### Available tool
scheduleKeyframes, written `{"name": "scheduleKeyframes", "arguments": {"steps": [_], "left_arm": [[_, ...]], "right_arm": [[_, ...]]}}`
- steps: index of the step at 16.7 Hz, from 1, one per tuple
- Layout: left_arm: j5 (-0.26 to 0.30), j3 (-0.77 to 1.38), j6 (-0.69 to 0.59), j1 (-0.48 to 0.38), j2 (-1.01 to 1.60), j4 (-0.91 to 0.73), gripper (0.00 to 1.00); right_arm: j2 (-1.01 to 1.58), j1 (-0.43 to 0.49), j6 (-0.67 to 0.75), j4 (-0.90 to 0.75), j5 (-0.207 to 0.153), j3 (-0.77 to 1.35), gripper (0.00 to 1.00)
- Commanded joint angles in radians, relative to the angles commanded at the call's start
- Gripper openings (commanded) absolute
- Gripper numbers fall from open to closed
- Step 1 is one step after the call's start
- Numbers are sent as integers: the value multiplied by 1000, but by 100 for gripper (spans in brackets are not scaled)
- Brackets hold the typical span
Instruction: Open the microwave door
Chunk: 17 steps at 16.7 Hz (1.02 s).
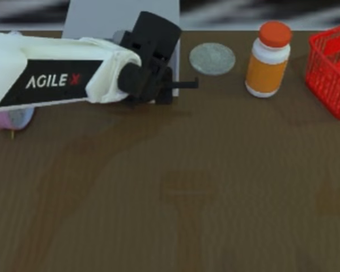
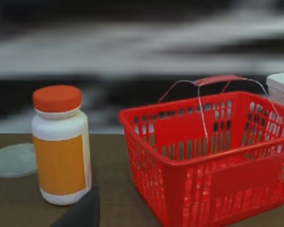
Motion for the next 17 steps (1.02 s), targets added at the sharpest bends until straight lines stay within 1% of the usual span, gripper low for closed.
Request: {"name": "scheduleKeyframes", "arguments": {"steps": [7,9,15,17], "left_arm": [[0,0,0,0,0,0,0],[8,-2,-2,-7,3,1,0],[42,-63,56,9,-43,42,0],[45,-69,60,10,-44,42,0]], "right_arm": [[0,0,0,0,0,0,100],[0,0,0,0,0,0,100],[0,0,0,0,0,0,100],[0,0,0,0,0,0,100]]}}
